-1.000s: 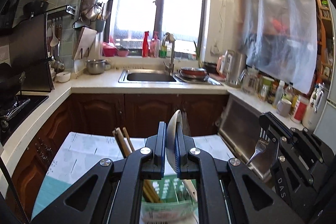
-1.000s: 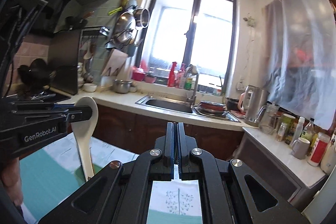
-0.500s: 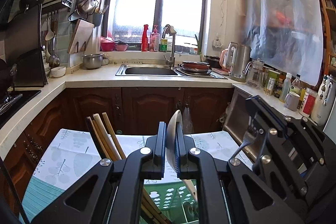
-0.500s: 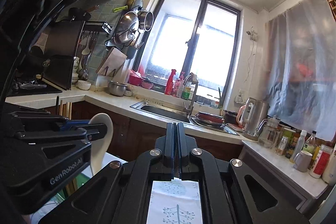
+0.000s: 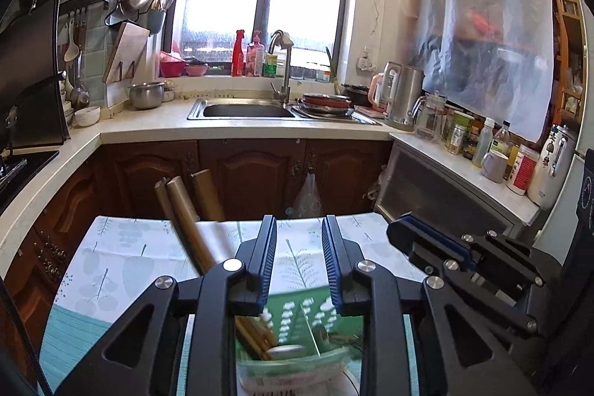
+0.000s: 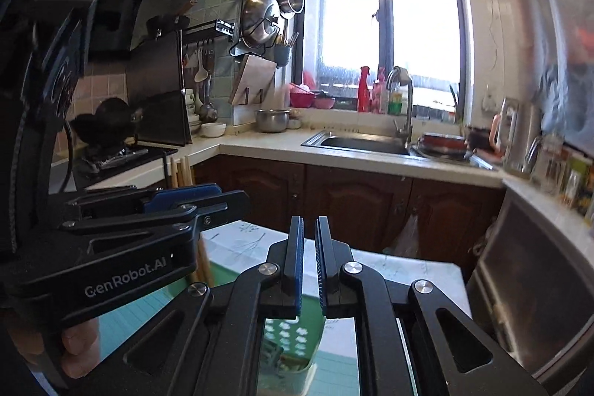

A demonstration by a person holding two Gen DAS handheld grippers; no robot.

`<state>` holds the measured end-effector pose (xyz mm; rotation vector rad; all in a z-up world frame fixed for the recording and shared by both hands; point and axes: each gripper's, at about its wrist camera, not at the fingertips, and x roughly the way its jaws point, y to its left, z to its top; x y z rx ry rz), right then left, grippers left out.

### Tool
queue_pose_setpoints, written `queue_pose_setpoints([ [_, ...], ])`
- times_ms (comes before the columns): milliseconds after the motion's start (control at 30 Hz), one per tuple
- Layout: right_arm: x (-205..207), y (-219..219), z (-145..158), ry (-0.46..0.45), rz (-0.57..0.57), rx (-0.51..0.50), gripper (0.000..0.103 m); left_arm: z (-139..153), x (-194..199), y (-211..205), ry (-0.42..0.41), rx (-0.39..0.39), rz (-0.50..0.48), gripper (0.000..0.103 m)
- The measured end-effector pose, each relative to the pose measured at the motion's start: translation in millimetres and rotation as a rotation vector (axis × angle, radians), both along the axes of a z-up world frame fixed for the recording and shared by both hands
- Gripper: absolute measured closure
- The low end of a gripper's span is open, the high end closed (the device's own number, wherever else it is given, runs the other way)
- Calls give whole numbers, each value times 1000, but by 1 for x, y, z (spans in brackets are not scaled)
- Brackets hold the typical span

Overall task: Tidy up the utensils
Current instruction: 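Lower the spoon and fork into the green holder and open both tools, then close left tool on a plain wooden chopstick while right tool moves to the chopsticks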

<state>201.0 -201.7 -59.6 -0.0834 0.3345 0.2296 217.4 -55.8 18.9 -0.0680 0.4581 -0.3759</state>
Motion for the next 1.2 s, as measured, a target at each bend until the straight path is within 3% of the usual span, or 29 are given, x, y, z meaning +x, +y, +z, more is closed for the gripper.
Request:
queue_pose_setpoints([
  [200,-46,-24,27,121,7,107,96,11,-39,13,63,13,-54,80],
  [367,-83,-37,18,282,3,199,96,7,-72,27,159,29,-91,80],
  [533,-124,-35,-14,441,7,200,96,-20,-98,43,292,17,-116,80],
  [833,-165,-15,-96,687,1,202,96,-108,-122,39,578,65,-160,80],
  [1000,-168,-12,-135,782,-38,202,96,-134,-129,25,644,120,-188,80],
  [1200,-172,-12,-156,836,-44,222,95,-153,-124,20,688,169,-186,80],
])
